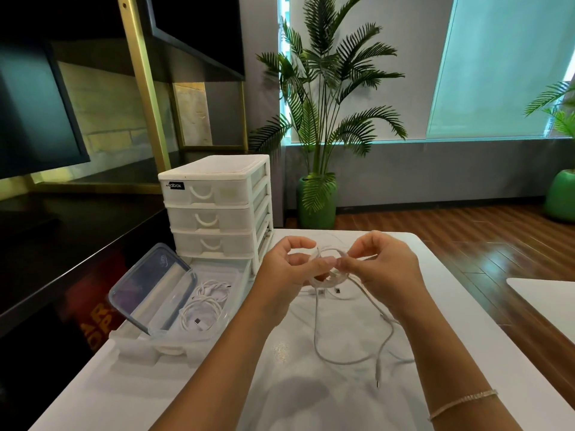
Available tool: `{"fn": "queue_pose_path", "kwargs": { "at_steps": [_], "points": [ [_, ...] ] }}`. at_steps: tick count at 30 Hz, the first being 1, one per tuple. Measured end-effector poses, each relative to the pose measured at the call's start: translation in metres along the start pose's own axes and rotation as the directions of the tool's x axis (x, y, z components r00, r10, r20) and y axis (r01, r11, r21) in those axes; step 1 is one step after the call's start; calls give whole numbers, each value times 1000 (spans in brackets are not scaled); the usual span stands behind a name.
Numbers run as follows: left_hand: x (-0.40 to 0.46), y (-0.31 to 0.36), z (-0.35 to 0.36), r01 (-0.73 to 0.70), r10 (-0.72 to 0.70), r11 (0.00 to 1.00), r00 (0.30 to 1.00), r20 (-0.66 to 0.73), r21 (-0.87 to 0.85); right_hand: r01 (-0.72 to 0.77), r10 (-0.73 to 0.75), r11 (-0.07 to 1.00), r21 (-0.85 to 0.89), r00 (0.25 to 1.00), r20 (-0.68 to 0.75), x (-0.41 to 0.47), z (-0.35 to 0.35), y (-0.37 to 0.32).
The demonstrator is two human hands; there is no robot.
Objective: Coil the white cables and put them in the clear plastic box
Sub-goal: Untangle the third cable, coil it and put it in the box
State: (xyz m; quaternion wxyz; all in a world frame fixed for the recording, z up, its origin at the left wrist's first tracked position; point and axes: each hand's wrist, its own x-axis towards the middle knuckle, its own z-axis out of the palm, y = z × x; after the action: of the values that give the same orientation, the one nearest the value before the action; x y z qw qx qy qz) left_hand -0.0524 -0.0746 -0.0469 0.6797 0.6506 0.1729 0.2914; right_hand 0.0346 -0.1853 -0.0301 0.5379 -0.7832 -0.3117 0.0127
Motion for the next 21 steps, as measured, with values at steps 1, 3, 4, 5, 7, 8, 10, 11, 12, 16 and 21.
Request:
{"fn": "queue_pose_path", "kwargs": {
  "at_steps": [1,3,4,5,7,8,10,11,12,16,21],
  "points": [
    [0,1,0,29,-29,999,999,29,-22,18,-18,999,-30,1000,-8,0,0,-1],
    [-1,1,1,65,-60,995,996,65,-78,45,-45,996,-71,999,6,0,1,-2],
    [-1,1,2,80,-72,990,995,74,-118,51,-49,995,-83,999,17,0,1,-3],
    [-1,2,2,94,-83,983,994,76,-159,54,-52,995,-87,998,27,0,0,-4],
    [-1,2,2,111,-96,966,993,76,-234,68,-60,990,-128,996,65,1,-3,-4],
    [0,2,1,108,-92,960,993,75,-259,82,-66,983,-166,993,102,1,-4,-5],
    [1,1,1,91,-73,958,994,78,-271,104,-63,969,-223,981,186,0,-2,-5],
    [1,0,1,86,-65,960,994,86,-267,109,-59,965,-237,976,208,-1,0,-6],
    [1,-1,2,85,-62,962,994,95,-259,110,-56,963,-247,975,215,-2,1,-7],
    [0,-4,5,35,-28,984,998,48,-172,37,-11,984,-172,989,148,-2,2,-7],
    [1,-8,0,-178,190,954,981,-27,241,-202,184,978,49,952,246,-5,1,-14]
  ]
}}
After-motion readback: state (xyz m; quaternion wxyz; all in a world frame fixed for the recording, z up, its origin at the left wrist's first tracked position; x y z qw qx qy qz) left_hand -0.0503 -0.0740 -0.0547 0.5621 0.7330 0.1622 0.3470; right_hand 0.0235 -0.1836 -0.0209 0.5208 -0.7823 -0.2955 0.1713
